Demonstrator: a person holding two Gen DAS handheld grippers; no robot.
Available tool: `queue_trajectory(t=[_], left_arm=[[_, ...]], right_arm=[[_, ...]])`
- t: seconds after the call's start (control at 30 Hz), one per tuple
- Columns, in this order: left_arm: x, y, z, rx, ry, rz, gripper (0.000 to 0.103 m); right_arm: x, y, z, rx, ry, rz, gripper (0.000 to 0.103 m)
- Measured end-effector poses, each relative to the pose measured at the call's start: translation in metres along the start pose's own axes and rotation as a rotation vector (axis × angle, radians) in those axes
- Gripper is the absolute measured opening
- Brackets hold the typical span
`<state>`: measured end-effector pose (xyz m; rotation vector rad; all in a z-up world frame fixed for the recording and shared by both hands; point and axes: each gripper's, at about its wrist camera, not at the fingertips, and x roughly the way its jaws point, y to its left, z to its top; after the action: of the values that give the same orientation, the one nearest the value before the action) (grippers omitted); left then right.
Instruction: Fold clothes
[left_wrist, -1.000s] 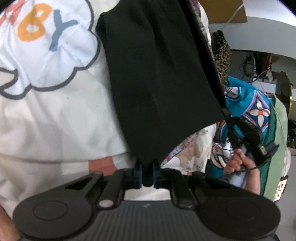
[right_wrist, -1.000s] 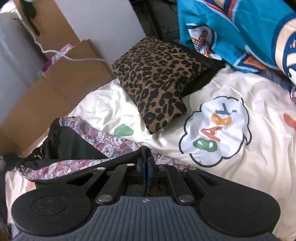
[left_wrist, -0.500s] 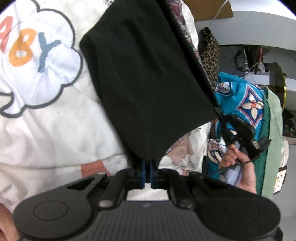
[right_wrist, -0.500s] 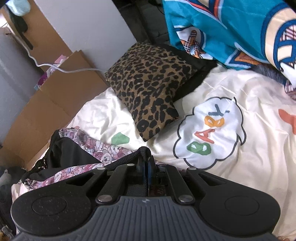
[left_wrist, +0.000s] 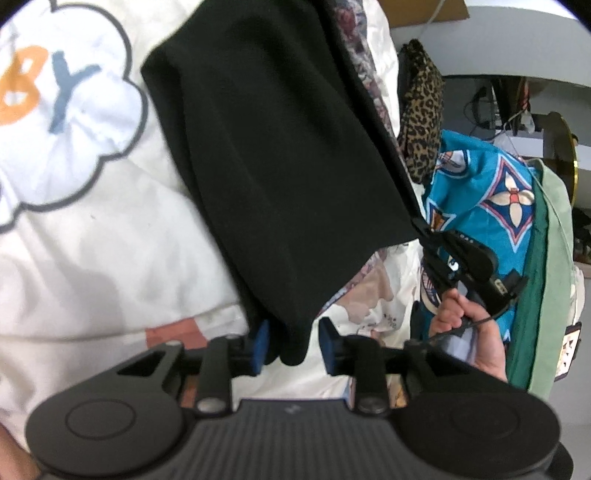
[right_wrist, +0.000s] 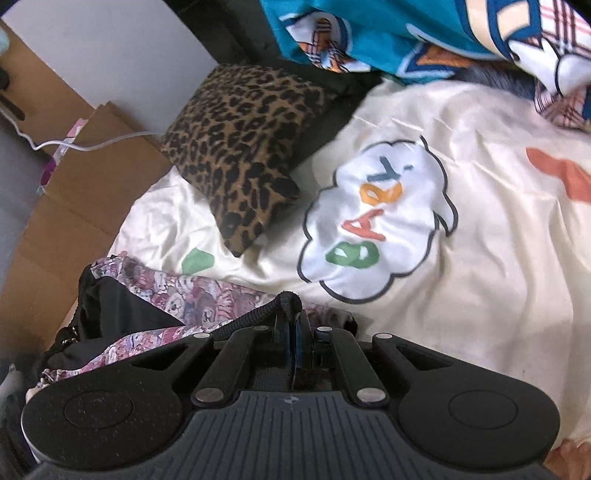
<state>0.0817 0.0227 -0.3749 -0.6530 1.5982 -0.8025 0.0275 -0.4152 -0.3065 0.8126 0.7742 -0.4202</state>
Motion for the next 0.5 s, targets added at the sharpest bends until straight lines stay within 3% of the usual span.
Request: queue_trajectory(t=[0.03, 0.1, 0.5], left_arm=[[0.003, 0.0, 0.0, 0.0, 0.003, -0.002, 0.029], [0.008, 0.0, 0.0, -0.001, 0.01, -0.009, 0.003], [-0.006, 0.008, -0.004, 0.028, 0.018, 0.006, 0.003]], right_arm=[[0.001, -0.002, -0.001, 0.006, 0.003, 0.0, 0.001], [0.001, -0.004, -0.001, 0.013, 0.006, 0.001, 0.001], [0.008, -0.015, 0.004, 0.044, 0.017, -0.013, 0.001]])
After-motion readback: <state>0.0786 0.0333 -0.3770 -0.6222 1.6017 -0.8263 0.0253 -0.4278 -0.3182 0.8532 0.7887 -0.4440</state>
